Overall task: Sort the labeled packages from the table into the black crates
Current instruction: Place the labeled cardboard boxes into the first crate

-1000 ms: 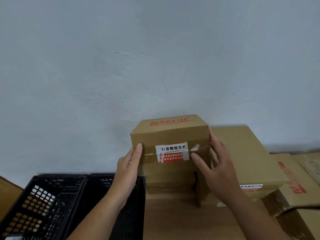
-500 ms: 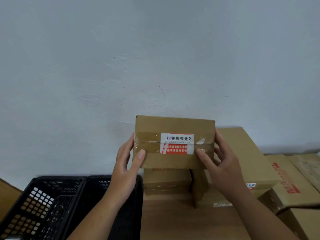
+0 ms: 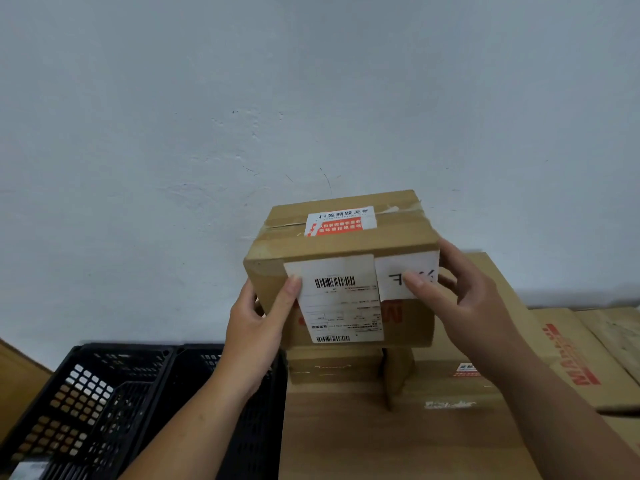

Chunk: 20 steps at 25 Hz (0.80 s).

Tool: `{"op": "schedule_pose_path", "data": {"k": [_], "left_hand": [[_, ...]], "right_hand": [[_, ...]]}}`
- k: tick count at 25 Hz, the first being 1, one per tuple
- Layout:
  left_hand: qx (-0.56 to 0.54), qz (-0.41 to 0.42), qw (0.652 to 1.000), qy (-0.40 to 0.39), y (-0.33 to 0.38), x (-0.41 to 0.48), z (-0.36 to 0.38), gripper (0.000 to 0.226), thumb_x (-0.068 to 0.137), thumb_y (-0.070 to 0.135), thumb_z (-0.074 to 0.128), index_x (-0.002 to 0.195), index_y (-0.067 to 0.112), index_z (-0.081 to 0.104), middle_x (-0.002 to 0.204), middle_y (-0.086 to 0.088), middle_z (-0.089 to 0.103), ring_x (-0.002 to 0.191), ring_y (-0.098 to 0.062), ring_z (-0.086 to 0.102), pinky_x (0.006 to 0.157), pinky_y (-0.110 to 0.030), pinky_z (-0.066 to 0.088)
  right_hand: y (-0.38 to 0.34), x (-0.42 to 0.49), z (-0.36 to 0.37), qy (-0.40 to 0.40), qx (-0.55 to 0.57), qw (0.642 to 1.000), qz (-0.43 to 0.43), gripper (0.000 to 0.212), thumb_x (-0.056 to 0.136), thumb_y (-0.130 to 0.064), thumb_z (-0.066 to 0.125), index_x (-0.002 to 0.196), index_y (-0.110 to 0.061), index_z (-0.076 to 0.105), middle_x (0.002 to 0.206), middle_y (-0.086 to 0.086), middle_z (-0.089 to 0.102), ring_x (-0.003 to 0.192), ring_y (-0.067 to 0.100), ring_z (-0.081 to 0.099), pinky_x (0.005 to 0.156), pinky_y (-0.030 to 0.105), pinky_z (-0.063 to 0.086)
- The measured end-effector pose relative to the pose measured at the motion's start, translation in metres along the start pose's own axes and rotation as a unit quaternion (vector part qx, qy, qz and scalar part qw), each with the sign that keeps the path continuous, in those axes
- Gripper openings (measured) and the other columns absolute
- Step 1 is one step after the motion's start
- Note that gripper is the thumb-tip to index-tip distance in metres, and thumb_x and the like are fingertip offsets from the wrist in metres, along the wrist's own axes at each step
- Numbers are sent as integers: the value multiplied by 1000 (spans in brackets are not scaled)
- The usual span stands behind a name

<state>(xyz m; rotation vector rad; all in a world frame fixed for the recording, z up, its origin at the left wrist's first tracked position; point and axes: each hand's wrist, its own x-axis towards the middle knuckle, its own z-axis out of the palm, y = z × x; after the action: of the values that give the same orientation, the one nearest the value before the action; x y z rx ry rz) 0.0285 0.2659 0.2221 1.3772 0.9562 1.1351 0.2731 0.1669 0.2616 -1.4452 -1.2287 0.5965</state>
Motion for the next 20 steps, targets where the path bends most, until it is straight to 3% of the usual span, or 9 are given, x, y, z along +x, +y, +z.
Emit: {"op": "schedule_pose_path", "data": {"k": [3, 8, 10, 13, 15, 17, 20], "left_hand": [[8, -29, 999, 11, 6, -1, 0, 55, 70, 84, 66, 110, 47, 69, 110, 18, 77, 98, 2, 72, 72, -16, 58], [27, -55, 998, -7, 6, -8, 0, 59, 72, 89, 60, 117, 52, 65, 116, 19, 75, 103, 0, 72, 88, -35, 58], [-30, -143, 987, -64, -2, -13, -15, 72, 74, 95, 48, 130, 51, 61, 124, 12, 73, 114, -11, 71, 95, -51, 57], [-197, -365, 900, -133, -23, -23, -41, 93, 74, 94, 49, 135, 26, 66, 135, -18, 67, 125, -42, 64, 100, -66, 50], [-223, -423, 868, -135, -41, -38, -43, 78, 80, 78, 63, 130, 18, 70, 135, -24, 65, 123, -44, 64, 100, -64, 51], [-222, -412, 877, -105, -50, -52, -35, 63, 85, 66, 65, 130, 22, 70, 135, -21, 66, 121, -41, 66, 100, -58, 53], [-241, -370, 895, -71, -50, -61, -26, 55, 93, 65, 54, 133, 30, 68, 138, -15, 65, 127, -36, 64, 102, -53, 54]], "right_hand": [[4, -3, -4, -25, -7, 1000, -16, 86, 74, -71, 73, 150, -53, 36, 139, -27, 58, 137, -3, 46, 113, 44, 41], [21, -8, -4, -98, -56, 993, -23, 107, 74, -42, 86, 155, -54, 17, 143, -35, 50, 138, -12, 39, 99, 19, 44], [20, -2, -14, -137, -76, 987, -17, 106, 75, -39, 86, 154, -58, 17, 142, -36, 50, 135, -13, 43, 101, 24, 44], [9, 16, -33, -262, -150, 953, -14, 102, 77, -36, 87, 151, -62, 22, 143, -36, 51, 134, -12, 45, 110, 31, 42], [2, 25, -30, -305, -194, 932, -28, 99, 74, -40, 89, 151, -58, 29, 146, -36, 47, 137, -9, 42, 112, 29, 39], [0, 26, -21, -256, -217, 941, -39, 93, 68, -53, 89, 148, -53, 41, 146, -35, 47, 134, -7, 47, 110, 30, 47], [6, 16, -1, -126, -270, 952, -68, 90, 60, -79, 77, 139, -48, 50, 128, -33, 56, 115, -7, 55, 87, 22, 57]]}}
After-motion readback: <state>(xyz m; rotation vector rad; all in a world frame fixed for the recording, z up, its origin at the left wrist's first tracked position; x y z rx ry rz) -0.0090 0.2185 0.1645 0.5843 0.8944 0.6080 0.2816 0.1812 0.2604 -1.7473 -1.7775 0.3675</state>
